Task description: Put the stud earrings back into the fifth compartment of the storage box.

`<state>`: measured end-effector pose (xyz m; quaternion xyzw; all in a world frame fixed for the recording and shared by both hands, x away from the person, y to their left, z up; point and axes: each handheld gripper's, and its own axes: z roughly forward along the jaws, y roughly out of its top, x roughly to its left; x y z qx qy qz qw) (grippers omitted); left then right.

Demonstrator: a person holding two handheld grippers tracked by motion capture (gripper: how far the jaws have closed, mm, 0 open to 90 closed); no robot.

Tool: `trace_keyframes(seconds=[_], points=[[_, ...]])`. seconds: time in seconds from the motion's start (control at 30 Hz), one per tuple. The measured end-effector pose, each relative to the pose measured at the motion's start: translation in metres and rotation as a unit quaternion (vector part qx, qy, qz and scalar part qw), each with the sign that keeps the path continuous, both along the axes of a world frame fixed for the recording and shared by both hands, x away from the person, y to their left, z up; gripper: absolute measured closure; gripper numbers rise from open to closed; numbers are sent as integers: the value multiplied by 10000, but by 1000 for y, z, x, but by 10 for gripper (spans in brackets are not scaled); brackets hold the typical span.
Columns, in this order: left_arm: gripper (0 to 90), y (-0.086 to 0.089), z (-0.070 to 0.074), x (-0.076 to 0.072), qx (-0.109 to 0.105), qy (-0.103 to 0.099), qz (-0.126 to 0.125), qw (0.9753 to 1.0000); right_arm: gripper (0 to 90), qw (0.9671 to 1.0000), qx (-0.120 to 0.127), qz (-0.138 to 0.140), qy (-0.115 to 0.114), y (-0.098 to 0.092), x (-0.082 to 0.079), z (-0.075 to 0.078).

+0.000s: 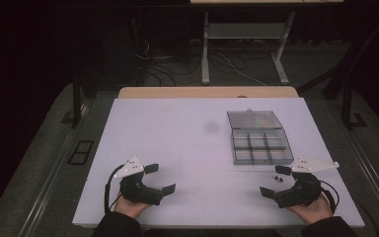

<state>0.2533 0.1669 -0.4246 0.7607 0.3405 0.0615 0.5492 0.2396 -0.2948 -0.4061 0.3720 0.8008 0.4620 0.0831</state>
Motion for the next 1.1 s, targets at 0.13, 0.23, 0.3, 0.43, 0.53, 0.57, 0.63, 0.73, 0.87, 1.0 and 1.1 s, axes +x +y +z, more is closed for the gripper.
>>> trace_keyframes(seconds=[0.13,0.23,0.3,0.43,0.53,0.57,0.63,0.73,0.87,1.0,1.1], points=[[0,0,0,1,46,-15,-26,10000,2,9999,-64,10,78,-3,2,3],[0,0,0,1,45,-11,-35,10000,2,9998,-134,30,122,-7,3,6],[0,0,0,1,48,-14,-37,10000,2,9997,-160,33,155,-10,5,7],[0,0,0,1,38,-12,-47,10000,2,9994,-223,58,271,-16,9,9],[0,-1,-1,1,28,-9,-49,10000,2,9991,-296,105,298,-18,11,8],[0,-1,-1,1,28,-7,-50,10000,2,9989,-319,125,334,-19,12,8],[0,0,0,1,30,2,-54,10000,2,9981,-432,118,433,-21,14,8],[0,0,0,1,29,5,-62,10000,2,9973,-554,153,448,-23,16,8],[0,0,0,1,27,9,-64,10000,2,9963,-670,210,502,-24,18,8],[0,0,0,1,37,8,-71,10000,2,9942,-869,300,565,-24,21,7],[0,0,-1,1,28,11,-66,10000,2,9917,-1043,376,649,-25,25,7]])
